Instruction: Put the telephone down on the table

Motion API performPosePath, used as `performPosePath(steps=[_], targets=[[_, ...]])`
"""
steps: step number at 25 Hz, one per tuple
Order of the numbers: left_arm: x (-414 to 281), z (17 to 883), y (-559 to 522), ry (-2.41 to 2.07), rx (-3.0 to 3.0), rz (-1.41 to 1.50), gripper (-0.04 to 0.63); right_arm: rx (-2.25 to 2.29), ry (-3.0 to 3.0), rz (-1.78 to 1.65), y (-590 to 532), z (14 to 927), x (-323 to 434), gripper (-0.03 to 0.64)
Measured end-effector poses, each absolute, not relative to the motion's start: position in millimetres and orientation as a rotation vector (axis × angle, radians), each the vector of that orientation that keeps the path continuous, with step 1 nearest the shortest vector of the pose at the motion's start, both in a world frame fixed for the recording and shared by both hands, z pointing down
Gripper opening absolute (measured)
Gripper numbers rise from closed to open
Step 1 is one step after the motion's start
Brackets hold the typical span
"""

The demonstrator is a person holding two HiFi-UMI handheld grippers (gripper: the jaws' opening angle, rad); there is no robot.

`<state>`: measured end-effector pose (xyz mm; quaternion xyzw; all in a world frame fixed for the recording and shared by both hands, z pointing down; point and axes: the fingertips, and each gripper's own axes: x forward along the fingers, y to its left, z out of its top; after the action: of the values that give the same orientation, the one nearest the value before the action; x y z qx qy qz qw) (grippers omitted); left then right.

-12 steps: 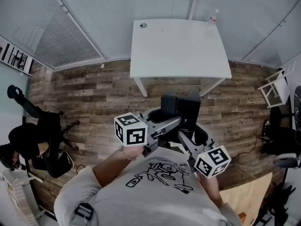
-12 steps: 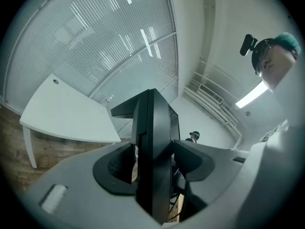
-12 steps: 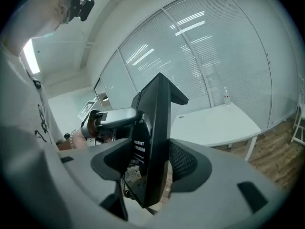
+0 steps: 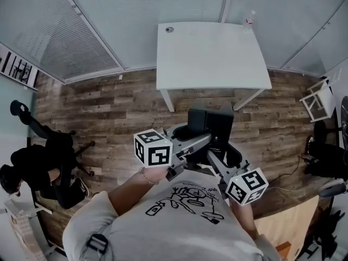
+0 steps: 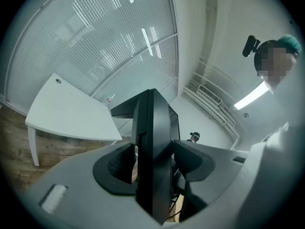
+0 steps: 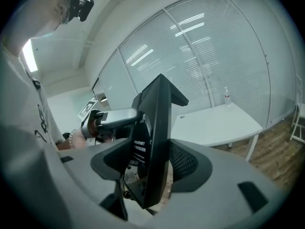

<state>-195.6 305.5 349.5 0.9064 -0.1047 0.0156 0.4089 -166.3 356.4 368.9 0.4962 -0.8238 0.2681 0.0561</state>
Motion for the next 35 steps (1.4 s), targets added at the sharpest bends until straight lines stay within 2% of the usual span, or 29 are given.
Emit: performPosePath(steps=[17, 35], targets=[[-207.2, 358.1, 270.5, -0.273, 2.275, 0.053, 0.250, 1.493, -2.493, 0.841, 320.6, 377.1, -177.7, 0.235], [-103.3, 363.2, 175.0, -0.314, 2.251, 0.039, 0.250, 1.440, -2.499, 0.851, 224.9, 381.9, -72.1, 0.235]])
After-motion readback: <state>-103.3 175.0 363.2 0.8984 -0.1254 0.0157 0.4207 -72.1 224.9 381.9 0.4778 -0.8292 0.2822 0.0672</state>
